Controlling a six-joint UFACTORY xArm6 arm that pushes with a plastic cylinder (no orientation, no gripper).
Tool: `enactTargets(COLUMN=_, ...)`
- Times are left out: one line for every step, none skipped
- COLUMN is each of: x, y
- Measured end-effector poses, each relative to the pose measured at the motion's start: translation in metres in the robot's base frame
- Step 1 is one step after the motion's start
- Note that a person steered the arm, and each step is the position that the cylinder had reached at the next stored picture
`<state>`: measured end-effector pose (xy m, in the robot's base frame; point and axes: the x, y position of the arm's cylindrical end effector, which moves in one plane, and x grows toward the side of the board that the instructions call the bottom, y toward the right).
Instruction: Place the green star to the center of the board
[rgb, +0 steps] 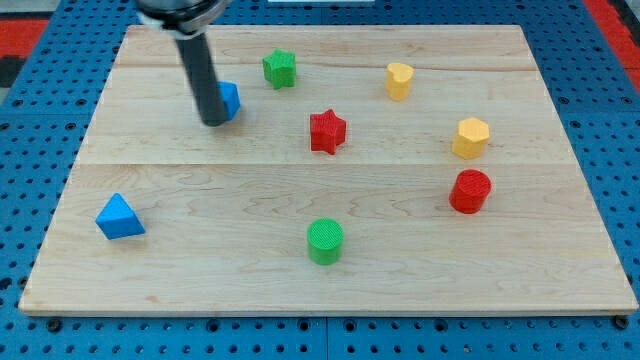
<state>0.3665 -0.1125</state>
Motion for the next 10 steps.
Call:
enactTargets(x=0.0, y=0.02)
enactTargets(x=-0.017, y=0.009)
enactTargets(x=-0.028, y=-0.035)
enactTargets(x=-0.043, y=-0.069)
enactTargets(x=-0.059, y=-0.06)
enactTargets(x=-0.059, y=-0.065)
enactTargets(x=-0.056, y=-0.065)
enactTargets(x=-0.071, y=-0.095)
enactTargets(x=-0.097, y=-0.15)
enactTargets(x=-0.089, y=-0.146)
